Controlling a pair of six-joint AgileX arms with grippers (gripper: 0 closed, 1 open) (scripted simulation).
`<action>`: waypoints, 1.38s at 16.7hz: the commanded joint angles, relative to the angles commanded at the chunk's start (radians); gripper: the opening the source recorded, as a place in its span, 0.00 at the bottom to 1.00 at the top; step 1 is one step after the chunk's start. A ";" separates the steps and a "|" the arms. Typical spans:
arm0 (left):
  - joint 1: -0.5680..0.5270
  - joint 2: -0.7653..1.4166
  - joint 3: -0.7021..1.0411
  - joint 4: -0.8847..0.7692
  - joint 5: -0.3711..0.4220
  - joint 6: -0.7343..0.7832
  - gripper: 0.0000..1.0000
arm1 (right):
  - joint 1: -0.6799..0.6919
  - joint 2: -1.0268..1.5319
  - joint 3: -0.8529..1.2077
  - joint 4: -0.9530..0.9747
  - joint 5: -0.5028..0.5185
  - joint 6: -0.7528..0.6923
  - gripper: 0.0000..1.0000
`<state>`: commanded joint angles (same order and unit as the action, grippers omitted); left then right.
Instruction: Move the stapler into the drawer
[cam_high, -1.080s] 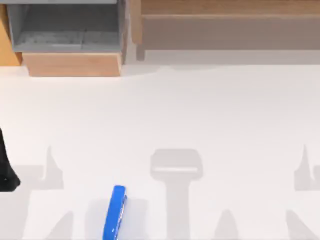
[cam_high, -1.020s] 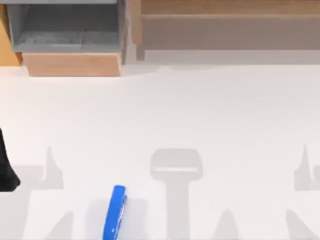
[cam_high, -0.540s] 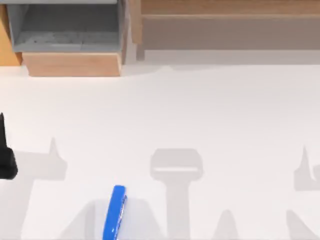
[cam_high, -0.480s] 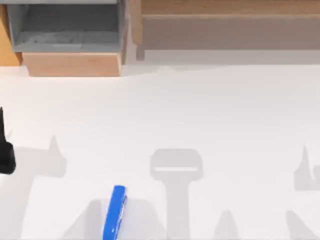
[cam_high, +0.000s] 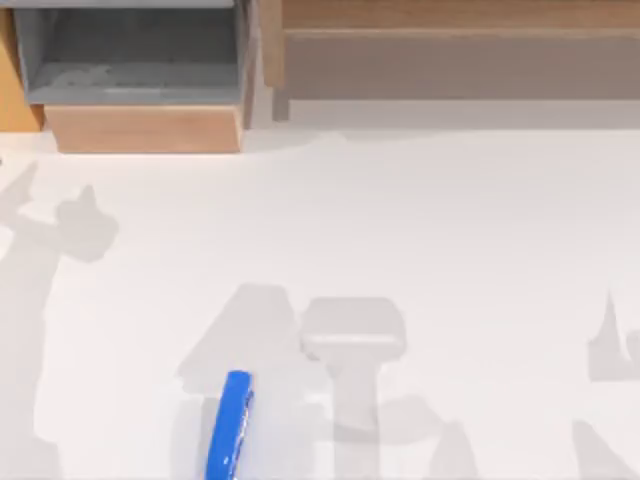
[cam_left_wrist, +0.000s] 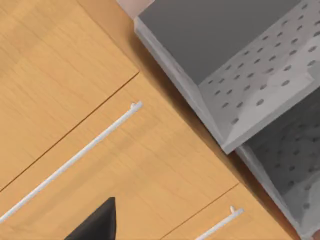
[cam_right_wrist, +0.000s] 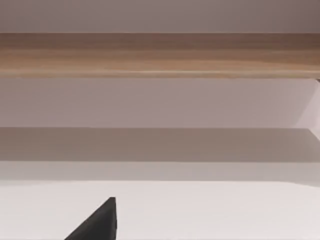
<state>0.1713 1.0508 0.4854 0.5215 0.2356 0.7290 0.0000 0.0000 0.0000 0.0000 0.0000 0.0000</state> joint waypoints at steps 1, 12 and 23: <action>0.020 0.099 0.048 0.052 0.019 0.070 1.00 | 0.000 0.000 0.000 0.000 0.000 0.000 1.00; 0.209 1.035 0.516 0.549 0.193 0.722 1.00 | 0.000 0.000 0.000 0.000 0.000 0.000 1.00; 0.242 1.228 0.610 0.651 0.228 0.854 1.00 | 0.000 0.000 0.000 0.000 0.000 0.000 1.00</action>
<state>0.4137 2.2786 1.0958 1.1724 0.4638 1.5832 0.0000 0.0000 0.0000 0.0000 0.0000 0.0000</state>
